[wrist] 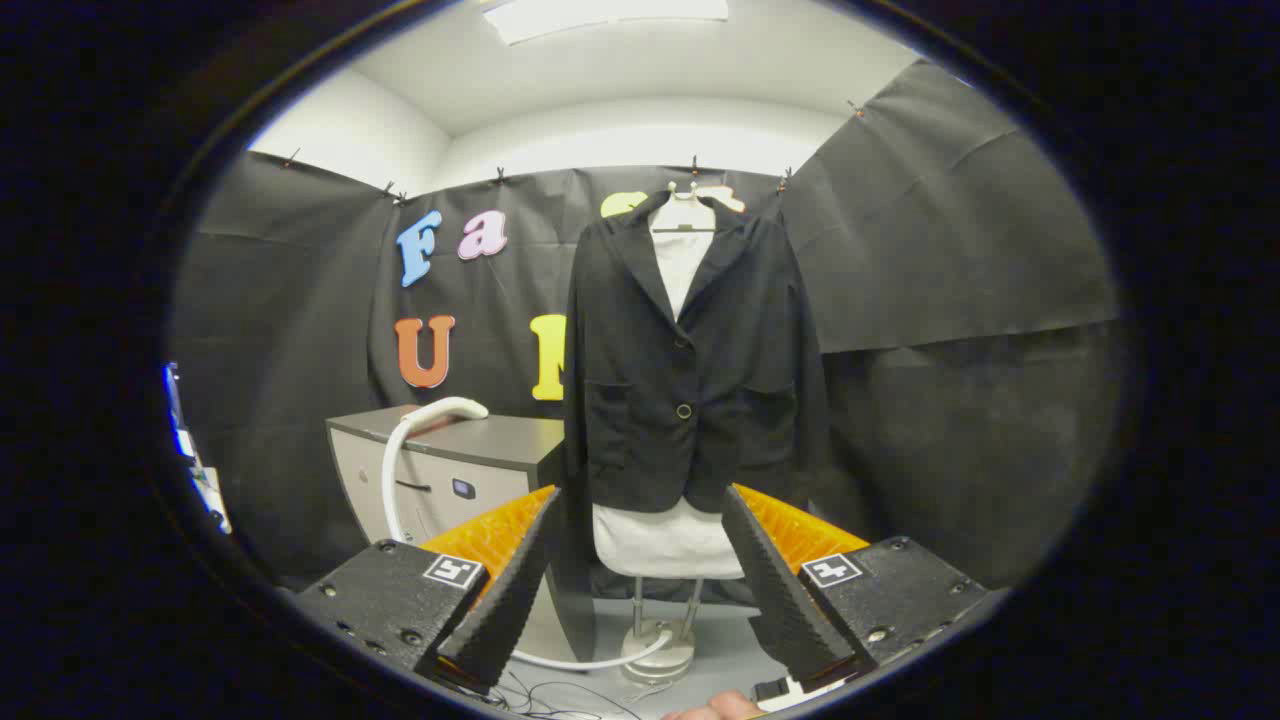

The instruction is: Iron the clothes twice with a garment steamer, once on the left side and once on the right side.

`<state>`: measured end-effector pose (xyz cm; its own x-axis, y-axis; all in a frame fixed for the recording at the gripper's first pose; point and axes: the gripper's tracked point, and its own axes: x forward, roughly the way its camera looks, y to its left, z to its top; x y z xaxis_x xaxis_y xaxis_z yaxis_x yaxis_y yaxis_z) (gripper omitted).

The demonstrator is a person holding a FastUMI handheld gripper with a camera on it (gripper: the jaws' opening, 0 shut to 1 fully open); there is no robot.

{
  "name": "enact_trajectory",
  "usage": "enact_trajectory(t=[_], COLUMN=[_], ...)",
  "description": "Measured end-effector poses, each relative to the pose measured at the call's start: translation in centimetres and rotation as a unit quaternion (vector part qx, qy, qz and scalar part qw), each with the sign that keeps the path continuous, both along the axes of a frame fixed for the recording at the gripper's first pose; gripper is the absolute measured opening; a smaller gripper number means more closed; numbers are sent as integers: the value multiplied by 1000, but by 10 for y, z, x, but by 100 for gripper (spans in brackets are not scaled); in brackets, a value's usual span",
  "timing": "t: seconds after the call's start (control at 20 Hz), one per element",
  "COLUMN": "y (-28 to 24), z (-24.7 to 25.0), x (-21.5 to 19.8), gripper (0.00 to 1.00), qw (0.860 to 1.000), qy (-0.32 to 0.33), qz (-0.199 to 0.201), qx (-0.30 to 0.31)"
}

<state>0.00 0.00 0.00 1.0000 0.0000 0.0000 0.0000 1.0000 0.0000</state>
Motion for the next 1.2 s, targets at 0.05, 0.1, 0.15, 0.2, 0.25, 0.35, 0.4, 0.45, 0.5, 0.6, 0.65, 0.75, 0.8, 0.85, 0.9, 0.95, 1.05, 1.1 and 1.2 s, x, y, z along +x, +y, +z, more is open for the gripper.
enact_trajectory(t=[0.05, 0.1, 0.15, 0.2, 0.25, 0.35, 0.4, 0.45, 0.5, 0.6, 0.65, 0.75, 0.8, 0.85, 0.9, 0.95, 1.05, 1.1, 1.2], y=[1, 1, 1, 2, 4, 9, 13, 19, 26, 46, 58, 82, 96, 112, 129, 146, 181, 200, 232], z=[0, 0, -3, -7, -7, -5, -4, -4, 0, 6, 7, 13, 16, 18, 20, 21, 26, 30, 41], x=[1, 3, 5, 6, 6, 10, 13, 17, 21, 28, 33, 42, 47, 52, 57, 66, 76, 81, 89], gripper=[100, 100, 100, 100, 100, 100, 100, 100, 100, 100, 100, 100, 100, 100, 100, 100, 100, 100, 100], qw=[1000, 1000, 1000, 1000, 1000, 1000, 1000, 1000, 1000, 999, 999, 998, 998, 998, 997, 996, 995, 994, 992], qy=[-3, -4, 0, 6, 6, 3, 4, 5, 4, 1, 2, 1, 1, 3, 5, 7, 17, 20, 25], qz=[2, 2, 2, 6, 10, 16, 15, 18, 20, 34, 41, 53, 59, 67, 76, 80, 90, 95, 108], qx=[-1, 0, 1, 0, 2, 9, 13, 17, 20, 22, 18, 14, 15, 18, 22, 25, 34, 42, 58])
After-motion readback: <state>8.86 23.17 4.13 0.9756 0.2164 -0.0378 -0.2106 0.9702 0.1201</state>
